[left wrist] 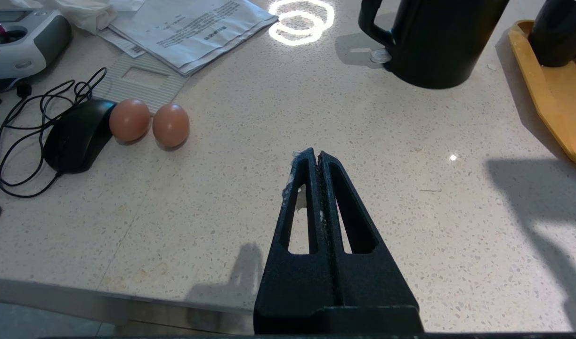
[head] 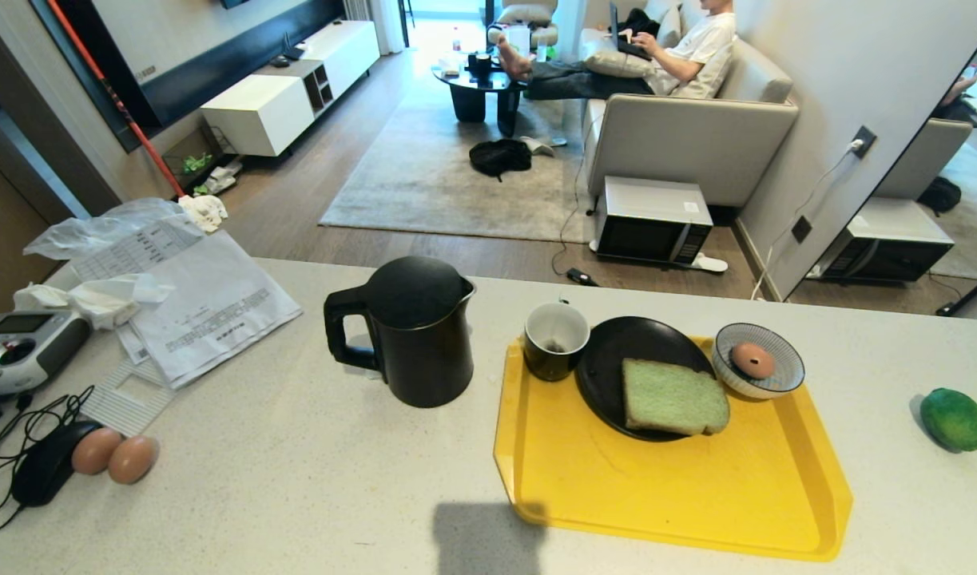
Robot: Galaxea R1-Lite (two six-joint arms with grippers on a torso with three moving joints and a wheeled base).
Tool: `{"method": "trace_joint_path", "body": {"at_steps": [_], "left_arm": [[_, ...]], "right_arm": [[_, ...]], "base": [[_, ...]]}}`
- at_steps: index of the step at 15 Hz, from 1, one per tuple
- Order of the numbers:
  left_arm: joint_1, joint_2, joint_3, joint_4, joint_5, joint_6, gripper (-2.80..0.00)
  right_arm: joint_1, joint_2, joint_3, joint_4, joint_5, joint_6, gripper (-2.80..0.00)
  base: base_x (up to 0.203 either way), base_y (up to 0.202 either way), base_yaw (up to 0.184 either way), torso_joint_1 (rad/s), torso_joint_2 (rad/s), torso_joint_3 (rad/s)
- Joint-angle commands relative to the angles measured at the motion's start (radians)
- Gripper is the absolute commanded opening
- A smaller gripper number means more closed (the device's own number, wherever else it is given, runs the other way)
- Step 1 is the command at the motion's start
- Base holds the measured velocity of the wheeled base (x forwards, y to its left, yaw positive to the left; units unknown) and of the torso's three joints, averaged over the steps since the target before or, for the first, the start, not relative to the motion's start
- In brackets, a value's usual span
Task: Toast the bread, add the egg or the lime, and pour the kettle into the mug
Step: Pick up the bread slice
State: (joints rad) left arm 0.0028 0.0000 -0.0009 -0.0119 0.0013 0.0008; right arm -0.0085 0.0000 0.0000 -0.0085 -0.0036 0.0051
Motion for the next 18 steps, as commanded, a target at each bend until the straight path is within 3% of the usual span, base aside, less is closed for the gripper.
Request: {"method": "trace_joint_path", "body": {"at_steps": [1,18], "left_arm": [[0.0,0.0,-0.001,0.0,0.002,0.001,-2.8],[0.0,0.0,-0.001,0.0,0.0,-0.001,-2.8]], "right_arm": [[0.0,0.0,0.0,-0.001,0.001,0.0,-2.8],[-0.001,0.0,0.0,-0.001,0.001,-0.002,-2.8]], "base": [[0.0,0.0,0.0,0.0,0.0,0.0],[0.0,0.0,0.0,0.0,0.0,0.0]]}}
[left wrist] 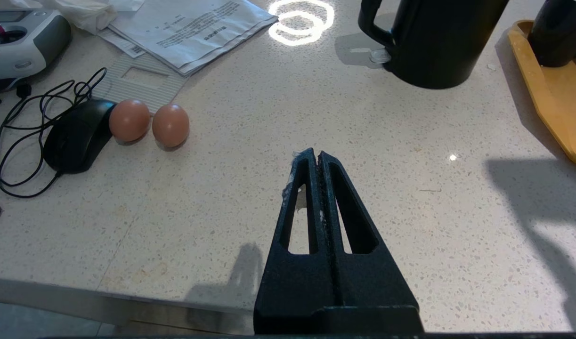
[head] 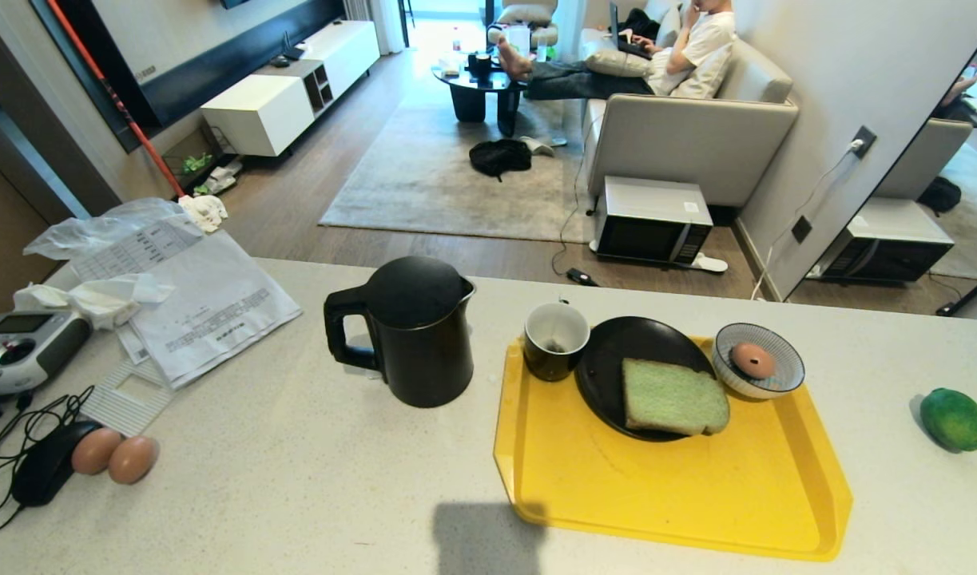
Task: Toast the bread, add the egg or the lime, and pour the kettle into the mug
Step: Pick up the bread slice
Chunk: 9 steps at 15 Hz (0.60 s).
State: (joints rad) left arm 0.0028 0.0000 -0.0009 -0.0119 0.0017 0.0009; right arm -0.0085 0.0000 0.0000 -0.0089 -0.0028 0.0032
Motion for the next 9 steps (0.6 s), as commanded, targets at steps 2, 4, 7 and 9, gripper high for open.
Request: {"method": "trace_joint_path", "body": {"at_steps": [2,4,7,9], "left_arm": [[0.0,0.0,0.001,0.0,0.0,0.001,-2.8],[0.0,0.0,0.001,0.0,0.001,0.0,-2.8],[0.0,0.0,0.001,0.0,0.0,0.001,-2.8],[0.0,0.0,0.0,0.0,0.0,-0.001,-2.8]], "right_arm": [[0.001,0.0,0.0,0.0,0.0,0.0,-2.8],[0.0,0.0,-0.005,0.013,0.0,-0.003,-2.8],[0.001,0.0,-0.005,0.012,0.0,-0.003,-2.8],[0.001,0.0,-0.005,0.012,0.0,-0.003,-2.8]], "base": [[0.0,0.0,0.0,0.0,0.0,0.0],[0.0,0.0,0.0,0.0,0.0,0.0],[0.0,0.0,0.0,0.0,0.0,0.0],[0.0,0.0,0.0,0.0,0.0,0.0]]}}
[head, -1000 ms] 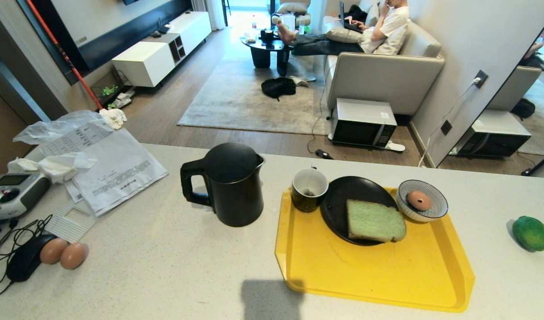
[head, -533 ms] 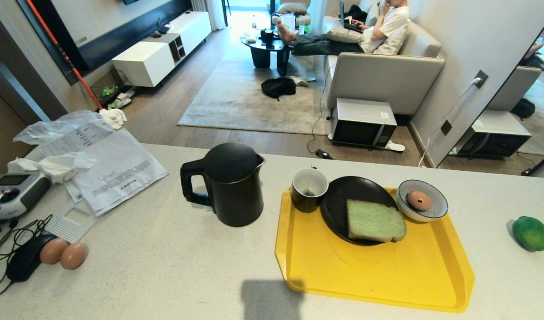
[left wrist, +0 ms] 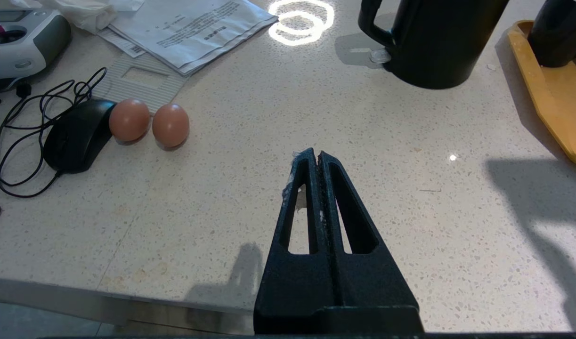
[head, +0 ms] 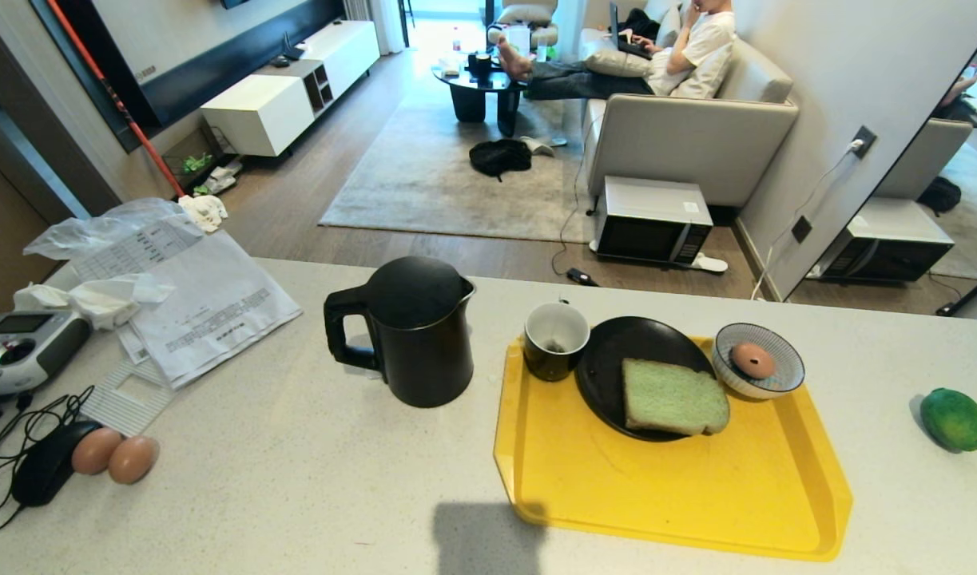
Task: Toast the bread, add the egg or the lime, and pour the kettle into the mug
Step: Pick up the bread slice
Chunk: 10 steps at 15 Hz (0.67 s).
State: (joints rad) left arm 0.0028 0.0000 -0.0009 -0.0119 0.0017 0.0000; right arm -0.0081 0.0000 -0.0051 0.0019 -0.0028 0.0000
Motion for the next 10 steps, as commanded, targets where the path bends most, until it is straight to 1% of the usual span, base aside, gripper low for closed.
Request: {"method": "trace_joint_path", "body": {"at_steps": [1,10], "left_arm": [[0.0,0.0,0.001,0.0,0.0,0.002,-2.8],[0.0,0.0,0.001,0.0,0.0,0.002,-2.8]], "right_arm": [[-0.001,0.0,0.001,-0.001,0.001,0.0,-2.8],[0.0,0.0,0.002,-0.003,0.001,0.0,-2.8]], "base": [[0.0,0.0,0.0,0.0,0.0,0.0],[0.0,0.0,0.0,0.0,0.0,0.0]]}}
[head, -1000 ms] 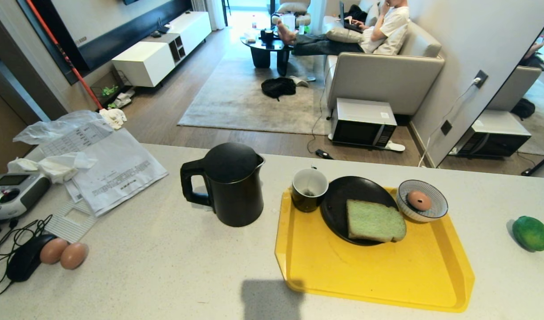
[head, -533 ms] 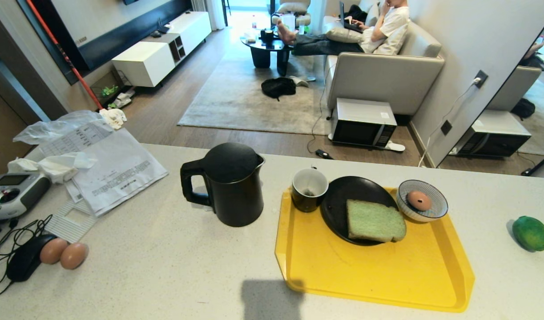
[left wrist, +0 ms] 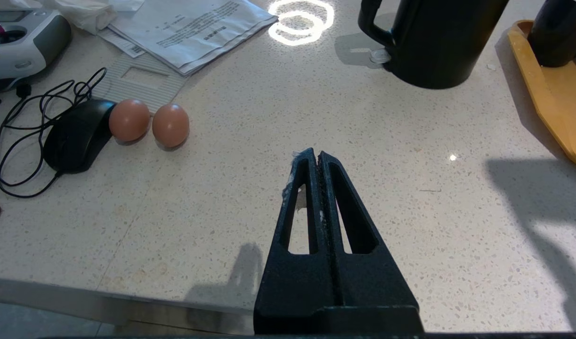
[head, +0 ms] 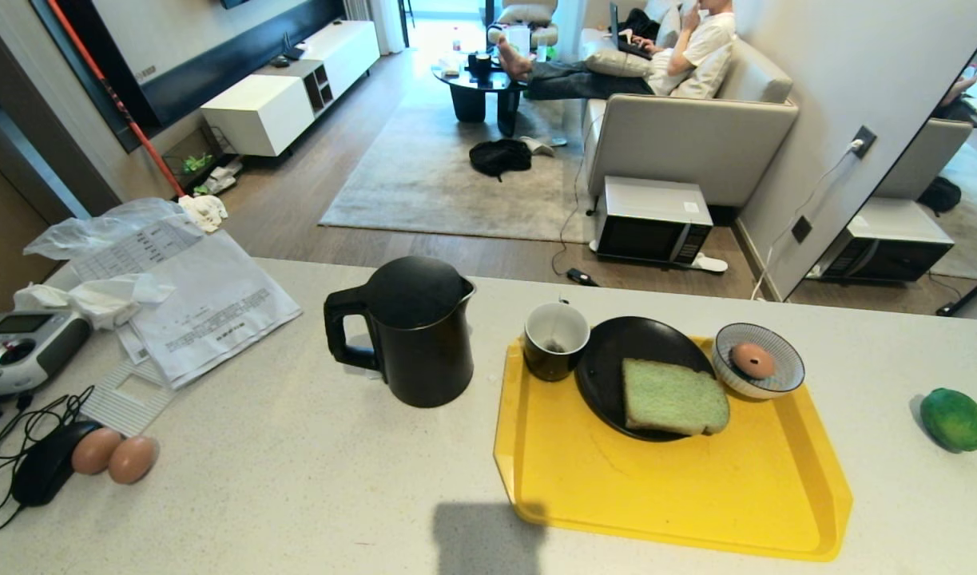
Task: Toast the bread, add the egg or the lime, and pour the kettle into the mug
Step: Pick up the bread slice
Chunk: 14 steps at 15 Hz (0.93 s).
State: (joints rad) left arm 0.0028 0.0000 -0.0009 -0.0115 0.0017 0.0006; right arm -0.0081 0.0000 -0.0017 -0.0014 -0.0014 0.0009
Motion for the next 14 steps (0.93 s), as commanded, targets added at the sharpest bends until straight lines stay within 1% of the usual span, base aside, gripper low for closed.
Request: {"method": "trace_joint_path", "body": {"at_steps": [1,14], "left_arm": [[0.0,0.0,0.0,-0.001,0.0,0.0,-2.8],[0.0,0.0,0.0,-0.001,0.0,0.0,-2.8]], "right_arm": [[0.0,0.0,0.0,0.0,0.0,0.001,-2.8],[0.0,0.0,-0.002,0.005,-0.002,-0.001,-2.8]], "base": [[0.0,0.0,0.0,0.0,0.0,0.0],[0.0,0.0,0.0,0.0,0.0,0.0]]}}
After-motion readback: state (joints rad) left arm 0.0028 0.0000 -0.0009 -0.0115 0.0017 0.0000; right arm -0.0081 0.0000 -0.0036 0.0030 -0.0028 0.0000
